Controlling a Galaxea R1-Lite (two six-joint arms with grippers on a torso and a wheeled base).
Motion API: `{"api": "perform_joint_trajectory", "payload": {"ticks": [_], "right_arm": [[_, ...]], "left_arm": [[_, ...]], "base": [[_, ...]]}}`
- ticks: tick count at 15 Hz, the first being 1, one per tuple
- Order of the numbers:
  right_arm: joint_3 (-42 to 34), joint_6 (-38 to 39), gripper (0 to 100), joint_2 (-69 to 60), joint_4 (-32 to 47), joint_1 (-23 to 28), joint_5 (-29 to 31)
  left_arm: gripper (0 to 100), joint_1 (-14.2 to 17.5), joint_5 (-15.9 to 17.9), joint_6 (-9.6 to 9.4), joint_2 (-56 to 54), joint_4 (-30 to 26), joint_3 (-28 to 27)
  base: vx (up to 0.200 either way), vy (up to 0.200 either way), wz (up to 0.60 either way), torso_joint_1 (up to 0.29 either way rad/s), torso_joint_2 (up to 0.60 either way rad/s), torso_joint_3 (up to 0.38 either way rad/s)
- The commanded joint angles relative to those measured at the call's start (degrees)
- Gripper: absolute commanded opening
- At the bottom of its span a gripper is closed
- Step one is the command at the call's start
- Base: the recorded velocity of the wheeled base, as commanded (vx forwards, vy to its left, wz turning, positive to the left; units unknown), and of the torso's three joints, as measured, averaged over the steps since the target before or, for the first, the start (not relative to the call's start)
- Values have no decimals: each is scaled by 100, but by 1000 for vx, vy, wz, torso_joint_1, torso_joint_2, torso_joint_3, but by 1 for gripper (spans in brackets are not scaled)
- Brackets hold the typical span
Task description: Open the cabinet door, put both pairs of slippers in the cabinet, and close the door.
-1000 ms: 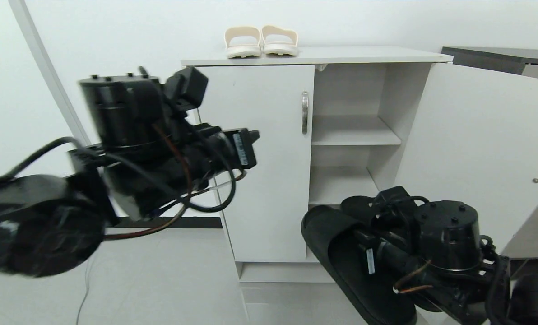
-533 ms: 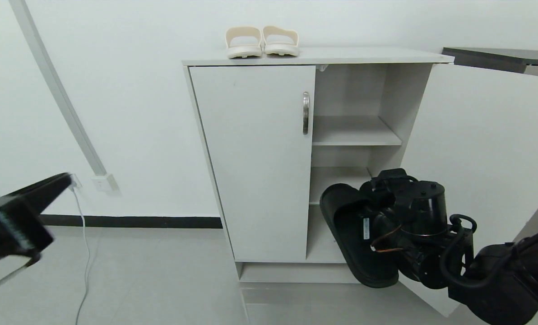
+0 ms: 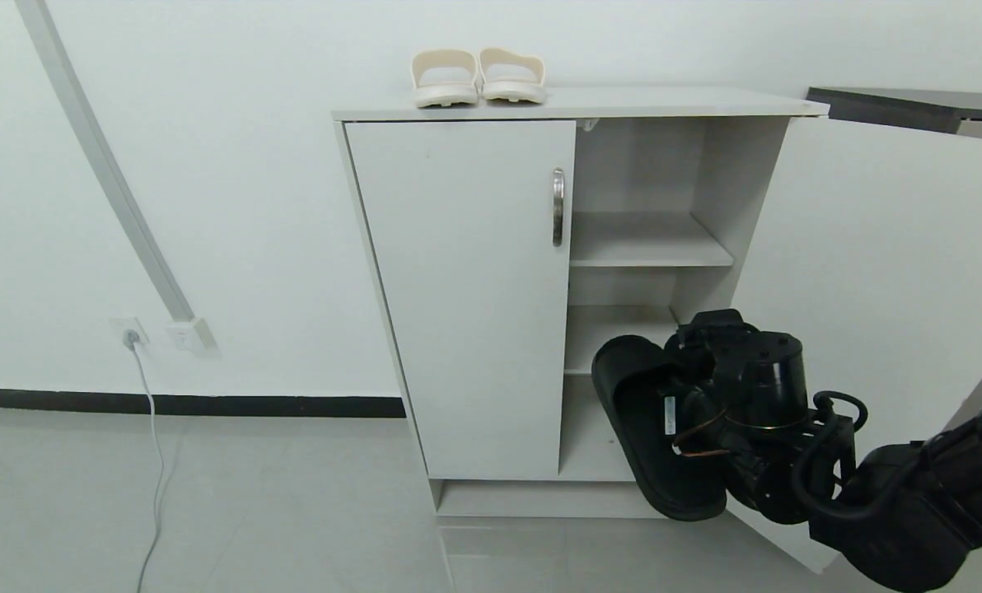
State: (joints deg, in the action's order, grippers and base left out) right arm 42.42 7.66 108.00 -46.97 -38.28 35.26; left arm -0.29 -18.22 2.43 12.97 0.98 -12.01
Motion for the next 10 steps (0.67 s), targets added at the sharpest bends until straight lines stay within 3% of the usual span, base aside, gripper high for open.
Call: {"api": "perform_joint_trajectory", "payload": {"ticks": [1, 3, 5, 7, 8, 10], "right_arm": [[-6, -1, 0, -15, 4, -4, -1], [-15, -1, 0, -7, 4, -13, -10], [-15, -1, 0, 2, 4, -31, -10], [-15, -1, 0, 11, -23, -66, -54], [-15, -10, 0, 46, -93, -83, -63], [73, -18, 0, 222, -251, -171, -19]], "left_arm": [[0, 108, 197, -14, -1200, -326, 524], [0, 38, 451, -172, -1297, -229, 990], [0, 38, 1357, -313, -1297, 166, 1201], [0, 29, 1849, -251, -1297, -221, 1166], [0, 38, 2042, -199, -1297, -80, 1192], [0, 29, 2113, -190, -1297, -89, 1192]], "base": [[0, 0, 0, 0, 0, 0], [0, 0, 0, 0, 0, 0], [0, 0, 0, 0, 0, 0], [0, 0, 0, 0, 0, 0], [0, 0, 0, 0, 0, 0], [0, 0, 0, 0, 0, 0]]}}
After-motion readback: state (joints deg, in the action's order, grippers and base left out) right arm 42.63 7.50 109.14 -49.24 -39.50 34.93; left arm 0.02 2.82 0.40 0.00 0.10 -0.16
